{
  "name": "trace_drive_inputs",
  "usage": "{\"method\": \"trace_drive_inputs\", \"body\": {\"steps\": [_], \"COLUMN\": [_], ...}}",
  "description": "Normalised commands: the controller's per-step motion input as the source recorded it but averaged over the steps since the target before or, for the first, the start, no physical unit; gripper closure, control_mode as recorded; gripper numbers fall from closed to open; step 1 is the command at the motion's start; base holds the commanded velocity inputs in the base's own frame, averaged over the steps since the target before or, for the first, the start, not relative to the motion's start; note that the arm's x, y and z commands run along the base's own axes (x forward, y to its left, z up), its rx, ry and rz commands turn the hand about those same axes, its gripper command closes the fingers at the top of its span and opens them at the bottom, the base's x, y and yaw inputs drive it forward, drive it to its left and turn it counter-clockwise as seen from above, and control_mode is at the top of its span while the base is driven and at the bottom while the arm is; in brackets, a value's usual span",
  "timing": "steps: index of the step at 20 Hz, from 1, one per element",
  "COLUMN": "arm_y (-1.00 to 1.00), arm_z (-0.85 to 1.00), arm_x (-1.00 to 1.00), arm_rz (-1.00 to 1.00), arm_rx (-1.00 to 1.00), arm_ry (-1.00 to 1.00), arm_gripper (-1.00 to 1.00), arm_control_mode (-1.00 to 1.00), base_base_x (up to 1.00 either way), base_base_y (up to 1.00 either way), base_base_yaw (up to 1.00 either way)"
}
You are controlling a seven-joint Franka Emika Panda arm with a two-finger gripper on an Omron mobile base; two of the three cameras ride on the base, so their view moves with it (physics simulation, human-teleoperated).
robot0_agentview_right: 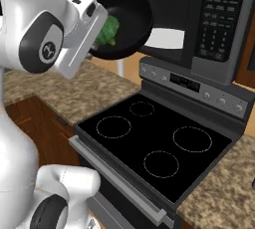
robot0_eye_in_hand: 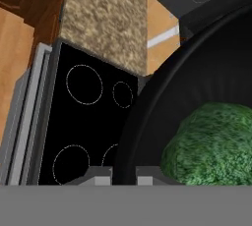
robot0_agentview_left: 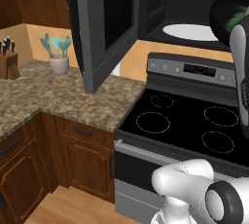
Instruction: Pick the broccoli from the sink and place it in the bowl. Then pick the bowl and place it in the microwave. Then close the microwave door and press the start button.
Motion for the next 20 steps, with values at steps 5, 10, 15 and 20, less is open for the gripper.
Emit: {"method": "trace_drive_inputs", "body": {"steps": [5, 10, 15, 20], "arm_y": [-0.14, -0.12, -0.15, -0.26], "arm_z": [0.0, -0.01, -0.12, -0.05], "arm_x": [0.55, 0.87, 0.91, 0.74], "arm_rz": [0.0, 0.0, 0.0, 0.0], "arm_rx": [0.0, 0.0, 0.0, 0.0], "arm_ry": [-0.1, -0.06, 0.0, 0.05], "arm_gripper": [1.0, 1.0, 1.0, 1.0], "arm_control_mode": [-1.0, -1.0, -1.0, -1.0], "base_base_x": [0.0, 0.0, 0.0, 0.0], "base_base_y": [0.0, 0.0, 0.0, 0.0], "base_base_yaw": [0.0, 0.0, 0.0, 0.0]}}
